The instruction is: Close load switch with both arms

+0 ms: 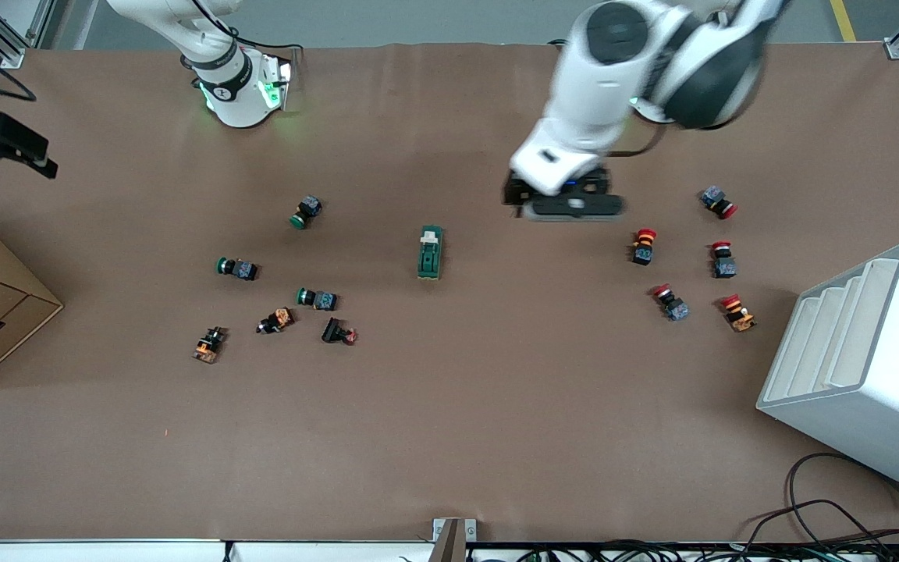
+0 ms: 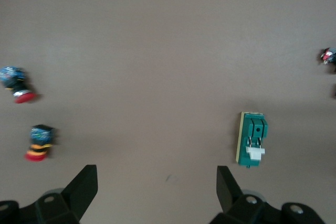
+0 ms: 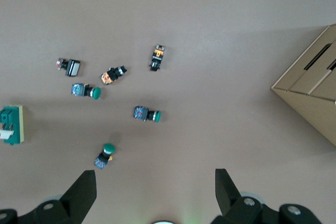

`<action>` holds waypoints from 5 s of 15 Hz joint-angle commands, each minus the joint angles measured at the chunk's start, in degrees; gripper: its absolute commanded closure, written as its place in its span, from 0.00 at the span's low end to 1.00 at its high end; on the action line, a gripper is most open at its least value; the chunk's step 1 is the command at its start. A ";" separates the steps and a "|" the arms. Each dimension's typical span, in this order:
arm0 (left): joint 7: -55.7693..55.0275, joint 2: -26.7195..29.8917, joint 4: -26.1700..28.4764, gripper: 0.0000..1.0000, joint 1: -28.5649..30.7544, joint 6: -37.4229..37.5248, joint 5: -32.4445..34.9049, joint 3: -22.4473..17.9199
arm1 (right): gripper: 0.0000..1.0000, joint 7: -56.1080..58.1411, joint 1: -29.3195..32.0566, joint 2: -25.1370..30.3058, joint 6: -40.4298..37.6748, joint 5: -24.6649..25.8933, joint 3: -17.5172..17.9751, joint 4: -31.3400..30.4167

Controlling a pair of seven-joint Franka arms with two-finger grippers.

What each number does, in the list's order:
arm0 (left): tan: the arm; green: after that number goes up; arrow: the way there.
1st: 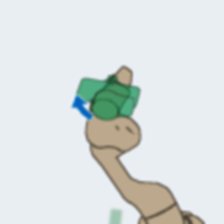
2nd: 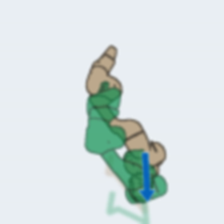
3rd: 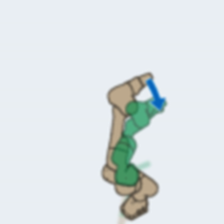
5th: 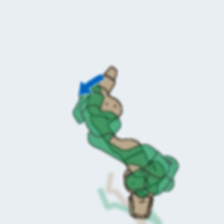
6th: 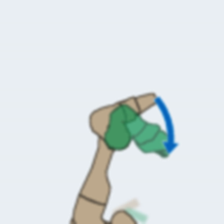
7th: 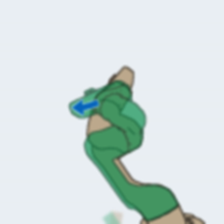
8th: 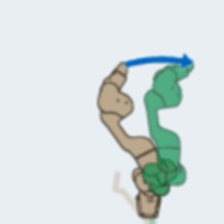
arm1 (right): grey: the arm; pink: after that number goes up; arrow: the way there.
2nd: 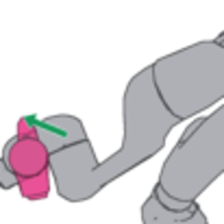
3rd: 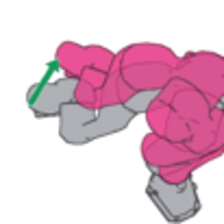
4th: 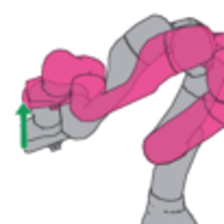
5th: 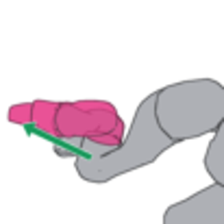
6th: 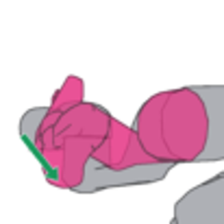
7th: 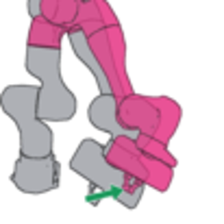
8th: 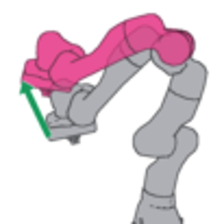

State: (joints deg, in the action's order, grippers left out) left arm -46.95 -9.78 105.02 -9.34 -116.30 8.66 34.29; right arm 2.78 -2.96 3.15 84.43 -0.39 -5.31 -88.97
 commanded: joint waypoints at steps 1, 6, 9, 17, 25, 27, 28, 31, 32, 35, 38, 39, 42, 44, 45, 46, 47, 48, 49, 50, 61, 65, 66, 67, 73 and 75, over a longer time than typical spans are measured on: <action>-11.54 -7.33 -0.42 0.00 -6.10 -3.31 9.51 -0.02 | 0.00 0.38 0.76 -4.19 3.10 0.39 0.03 1.60; -21.51 -14.91 -0.51 0.02 -11.31 -9.20 16.74 -0.02 | 0.00 0.73 3.84 -11.14 5.13 -0.14 0.12 1.78; -22.13 -16.14 -0.43 0.03 -12.71 -9.29 16.83 0.07 | 0.00 0.64 3.75 -12.82 5.31 0.30 0.03 1.52; -47.14 -25.18 -0.34 0.03 -23.51 -11.66 40.35 -0.01 | 0.00 -16.11 -1.43 -13.26 7.50 -2.24 0.38 -1.99; -75.28 -32.67 0.36 0.03 -33.10 -6.59 76.30 -0.46 | 0.00 -54.31 -14.43 -17.47 11.01 -5.32 0.39 -2.97; -77.66 -33.19 1.76 0.03 -33.64 -4.73 80.53 -0.46 | 0.00 -67.32 -18.64 -19.67 14.08 -7.25 0.38 -2.88; -78.63 -33.20 2.82 0.03 -33.64 -3.94 82.47 -0.46 | 0.00 -73.74 -20.75 -20.63 16.18 -7.69 0.38 -2.88; -83.63 -33.20 6.77 0.03 -33.29 -2.79 88.61 -0.54 | 0.00 -89.58 -26.56 -23.27 21.90 -7.79 0.38 -2.88; -86.17 -33.20 7.65 0.03 -33.20 -2.27 90.64 -0.54 | 0.00 -93.88 -28.05 -23.98 23.31 -7.79 0.47 -2.88; -89.63 -34.51 7.66 0.03 -33.81 0.98 91.97 -0.63 | 0.00 -105.14 -32.71 -26.96 27.00 -9.18 0.47 -3.32; -94.18 -36.53 7.66 0.03 -33.90 3.71 97.05 -0.63 | 0.00 -114.72 -37.54 -27.06 34.10 -9.98 0.47 -9.18; -95.59 -36.89 7.66 0.03 -33.81 4.67 98.47 -0.63 | 0.00 -117.11 -39.21 -26.80 36.57 -9.90 0.39 -11.38; -95.69 -37.77 7.40 0.03 -33.90 5.82 99.10 -0.63 | 0.00 -124.14 -43.70 -26.80 43.16 -9.90 0.38 -16.31; -95.69 -37.86 7.40 0.03 -33.90 5.91 99.10 -0.63 | 0.00 -126.26 -45.90 -26.80 48.17 -9.81 0.30 -19.48; -95.69 -37.86 7.40 0.02 -33.90 5.91 99.10 -0.72 | 0.00 -126.88 -46.52 -26.97 50.28 -9.81 0.30 -20.71; -95.69 -37.86 7.40 0.02 -33.90 5.91 99.10 -0.72 | 0.00 -127.32 -47.31 -27.06 51.87 -9.81 0.30 -21.59; -95.69 -37.86 7.40 0.02 -33.90 5.91 99.10 -0.72 | 0.00 -127.41 -47.49 -27.15 52.84 -9.81 0.30 -21.86; -95.78 -37.86 7.40 0.02 -33.90 5.91 99.10 -0.72 | 0.00 -127.41 -47.93 -27.50 53.46 -9.81 0.30 -21.95; -95.78 -37.86 7.40 0.02 -33.90 5.91 99.10 -0.72 | 0.00 -127.50 -48.19 -28.37 54.08 -9.81 0.30 -21.95; -95.78 -37.86 7.40 0.02 -33.90 5.91 99.10 -0.72 | 0.00 -127.50 -48.54 -29.07 54.78 -9.72 0.30 -21.95; -95.69 -37.85 6.61 0.01 -33.90 5.91 99.10 -1.86 | 0.00 -127.59 -50.39 -32.86 62.52 -9.54 0.12 -24.06; -95.34 -37.86 6.17 0.01 -33.99 5.82 99.10 -2.48 | 0.00 -127.59 -50.83 -33.03 63.83 -9.46 0.12 -24.50; -95.34 -37.86 6.34 0.01 -34.25 5.82 99.01 -2.39 | 0.00 -127.59 -50.83 -33.65 64.62 -9.37 0.12 -24.50; -95.51 -37.86 6.34 0.01 -34.43 5.82 98.92 -2.39 | 0.00 -127.59 -50.83 -33.91 65.42 -9.28 0.03 -24.50; -95.34 -37.86 6.25 0.01 -34.43 5.82 99.01 -2.48 | 0.00 -127.50 -50.75 -34.00 66.56 -6.39 -0.14 -24.32; -95.25 -37.86 6.34 0.01 -34.43 5.82 99.01 -2.48 | 0.00 -127.50 -50.75 -33.92 66.83 -5.86 -0.40 -24.32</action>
State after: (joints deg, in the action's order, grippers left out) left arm -142.00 -47.35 111.94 -43.37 -111.10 106.81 31.99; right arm -124.05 -52.72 -30.73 149.83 -7.59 -4.69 -112.58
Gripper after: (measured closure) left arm 0.004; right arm 0.000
